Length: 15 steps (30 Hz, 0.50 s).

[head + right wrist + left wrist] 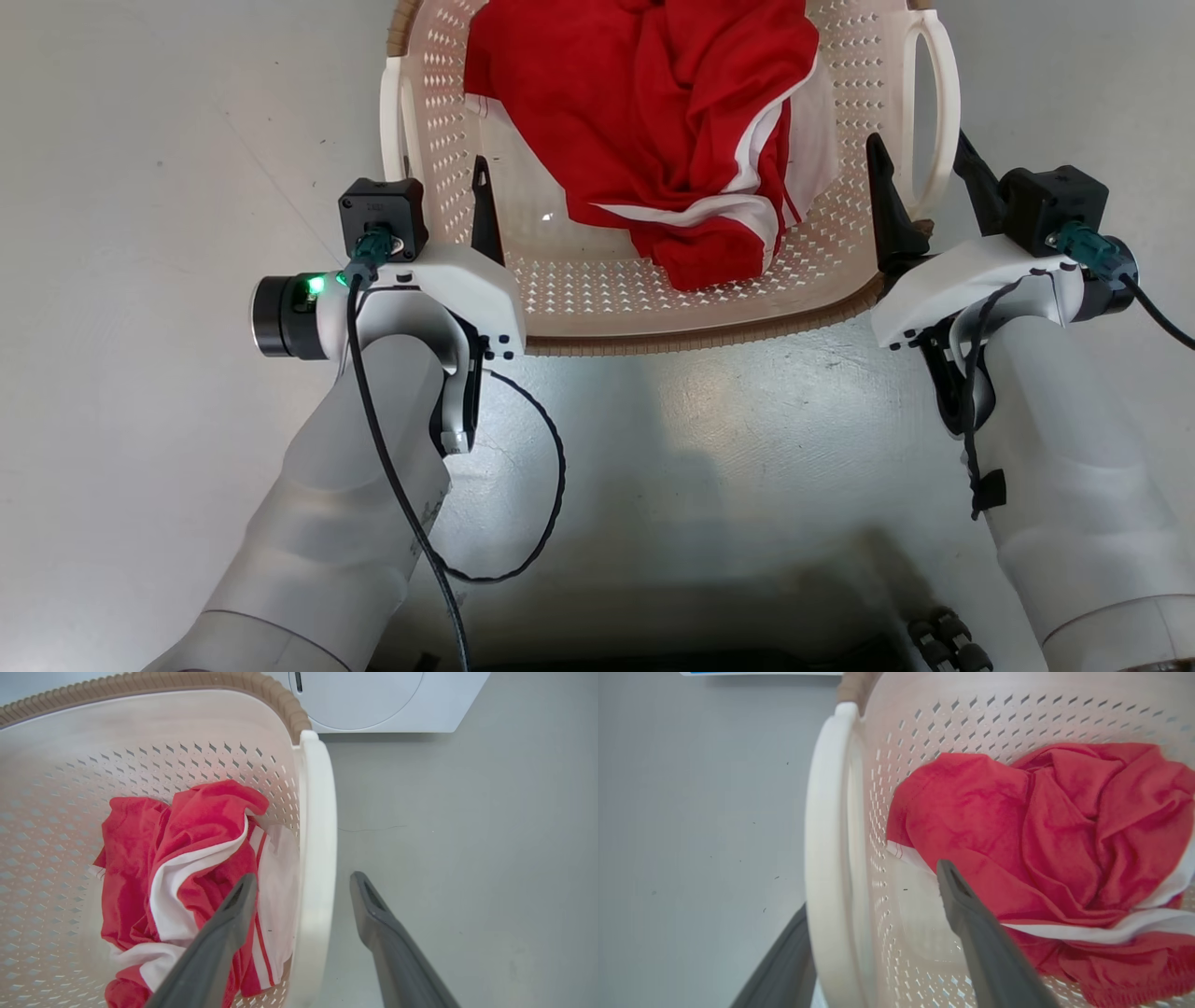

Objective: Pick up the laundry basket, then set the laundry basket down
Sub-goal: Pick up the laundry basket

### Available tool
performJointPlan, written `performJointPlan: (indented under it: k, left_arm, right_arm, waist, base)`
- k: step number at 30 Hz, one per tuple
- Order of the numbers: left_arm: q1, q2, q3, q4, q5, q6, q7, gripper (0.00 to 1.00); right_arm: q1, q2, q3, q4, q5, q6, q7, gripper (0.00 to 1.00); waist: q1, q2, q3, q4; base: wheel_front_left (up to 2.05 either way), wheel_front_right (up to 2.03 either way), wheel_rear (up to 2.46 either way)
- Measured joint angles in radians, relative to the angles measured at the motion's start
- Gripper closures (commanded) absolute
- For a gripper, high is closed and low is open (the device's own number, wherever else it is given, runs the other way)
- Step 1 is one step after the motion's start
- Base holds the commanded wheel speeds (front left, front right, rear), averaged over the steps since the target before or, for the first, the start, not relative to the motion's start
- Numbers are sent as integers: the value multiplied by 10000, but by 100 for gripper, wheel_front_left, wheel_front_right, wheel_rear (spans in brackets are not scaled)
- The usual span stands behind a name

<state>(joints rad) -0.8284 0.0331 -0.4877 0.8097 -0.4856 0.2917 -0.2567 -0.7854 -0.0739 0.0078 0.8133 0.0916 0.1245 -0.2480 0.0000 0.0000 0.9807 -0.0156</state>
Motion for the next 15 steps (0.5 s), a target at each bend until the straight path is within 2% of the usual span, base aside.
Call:
performJointPlan:
  k: [5,6,7,8,15]
  left_arm:
    - [-6,0,-107,100,-23,48,0,0]
    - [-7,0,-132,119,-59,65,0,11]
    - [-7,0,-151,127,-71,73,0,89]
    - [-7,-4,-161,130,-81,75,0,100]
    - [-14,65,-286,305,-105,314,4,100]
  right_arm:
    - [4,12,2,0,-12,0,0,0]
    - [5,13,4,-2,-13,0,0,91]
    - [5,13,29,13,0,0,0,100]
    - [3,13,59,102,10,0,0,100]
    - [9,10,0,424,84,-12,2,100]
  waist:
    - [0,0,-76,17]
    - [0,0,-88,15]
    - [0,0,-97,15]
    - [0,0,-105,15]
    - [0,0,-195,-50]
  base:
    - [0,0,0]
    - [0,0,0]
    - [0,0,0]
    - [0,0,0]
    - [0,0,0]
